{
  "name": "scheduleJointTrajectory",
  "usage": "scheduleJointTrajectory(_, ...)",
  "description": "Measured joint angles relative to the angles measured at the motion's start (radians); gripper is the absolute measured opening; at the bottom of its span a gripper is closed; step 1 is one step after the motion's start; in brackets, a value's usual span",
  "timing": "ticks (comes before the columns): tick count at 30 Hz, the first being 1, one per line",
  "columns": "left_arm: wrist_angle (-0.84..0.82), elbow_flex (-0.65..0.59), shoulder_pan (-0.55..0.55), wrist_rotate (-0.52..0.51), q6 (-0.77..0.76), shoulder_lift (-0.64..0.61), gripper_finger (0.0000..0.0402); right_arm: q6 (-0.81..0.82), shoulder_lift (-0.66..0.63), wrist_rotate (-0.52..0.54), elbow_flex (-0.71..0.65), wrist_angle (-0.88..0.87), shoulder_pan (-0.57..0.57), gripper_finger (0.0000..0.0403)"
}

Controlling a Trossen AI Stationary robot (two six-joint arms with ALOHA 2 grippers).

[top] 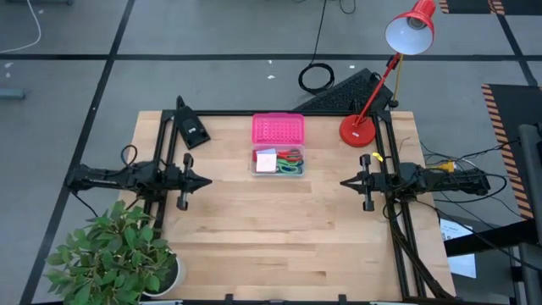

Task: Pack school essentials
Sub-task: Return to Home Position

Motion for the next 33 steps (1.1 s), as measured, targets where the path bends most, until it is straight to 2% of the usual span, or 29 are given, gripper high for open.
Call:
scheduleJointTrajectory(9, -0.009, 0.000, 0.019, 0.001, 0.039, 0.005, 0.0002, 0.000, 0.000, -0.002, 0.000, 0.000, 0.000, 0.0000)
scheduleJointTrajectory(16, -0.011, 0.000, 0.021, 0.004, 0.048, 0.006, 0.0021, 0.000, 0.000, -0.002, 0.000, 0.000, 0.000, 0.0000)
scheduleJointTrajectory(33, 0.007, -0.003, 0.021, 0.003, 0.049, 0.006, 0.0024, 0.000, 0.000, -0.003, 0.000, 0.000, 0.000, 0.0000)
